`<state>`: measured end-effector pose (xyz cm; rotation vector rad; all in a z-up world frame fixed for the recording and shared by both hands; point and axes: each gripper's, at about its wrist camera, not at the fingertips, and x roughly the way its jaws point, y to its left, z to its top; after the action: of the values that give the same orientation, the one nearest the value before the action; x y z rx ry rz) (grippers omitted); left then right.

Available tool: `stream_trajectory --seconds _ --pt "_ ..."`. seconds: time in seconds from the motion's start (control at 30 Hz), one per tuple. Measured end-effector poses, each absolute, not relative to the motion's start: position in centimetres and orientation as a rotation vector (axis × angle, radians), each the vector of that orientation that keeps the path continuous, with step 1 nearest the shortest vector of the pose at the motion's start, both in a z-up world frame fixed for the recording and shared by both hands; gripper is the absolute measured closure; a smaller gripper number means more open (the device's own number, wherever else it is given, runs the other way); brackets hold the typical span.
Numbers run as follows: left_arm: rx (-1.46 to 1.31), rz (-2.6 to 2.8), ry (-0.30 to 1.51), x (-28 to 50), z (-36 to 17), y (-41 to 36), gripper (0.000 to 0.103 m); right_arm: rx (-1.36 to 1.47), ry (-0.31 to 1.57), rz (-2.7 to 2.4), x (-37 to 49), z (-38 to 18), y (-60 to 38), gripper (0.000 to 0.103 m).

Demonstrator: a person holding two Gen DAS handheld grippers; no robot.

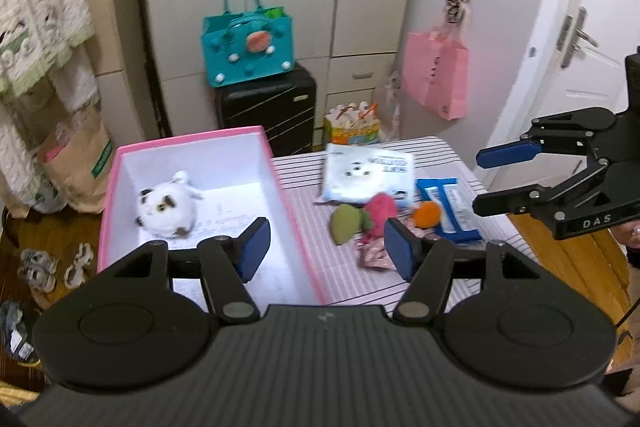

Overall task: Organize soft objects
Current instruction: 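Withdraw both grippers from the box back toward the table items, then grasp the pink pompom with the left gripper while right approaches orange sponge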

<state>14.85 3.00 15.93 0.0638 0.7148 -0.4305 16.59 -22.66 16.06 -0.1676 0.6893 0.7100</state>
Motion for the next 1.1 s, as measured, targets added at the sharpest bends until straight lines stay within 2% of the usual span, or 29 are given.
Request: stream_trajectory --seconds 0.67,0.7,0.8,0.97,1.1 --pt "0.048 -0.524 0.674 15.3 11.0 -8.2 0.039 -0.116 0.701 0.616 16.2 9.4 -29.6 0.04" --pt "0.041 -0.519 0.675 15.7 10.6 -8.6 0.039 -0.11 0.701 0.62 16.4 8.9 -29.9 0.039" --pt "0.003 -0.497 0.694 17.4 9.4 -9.2 0.04 -0.08 0.698 0.618 17.2 7.2 -30.3 0.025" --pt "0.095 -0.396 0.657 19.4 7.7 -10.9 0.041 -0.05 0.679 0.58 18.5 3.7 -30.7 0.025" --pt "0.09 -0.374 0.719 21.1 5.8 -11.5 0.041 -0.047 0.642 0.544 19.2 1.8 -30.6 0.025"
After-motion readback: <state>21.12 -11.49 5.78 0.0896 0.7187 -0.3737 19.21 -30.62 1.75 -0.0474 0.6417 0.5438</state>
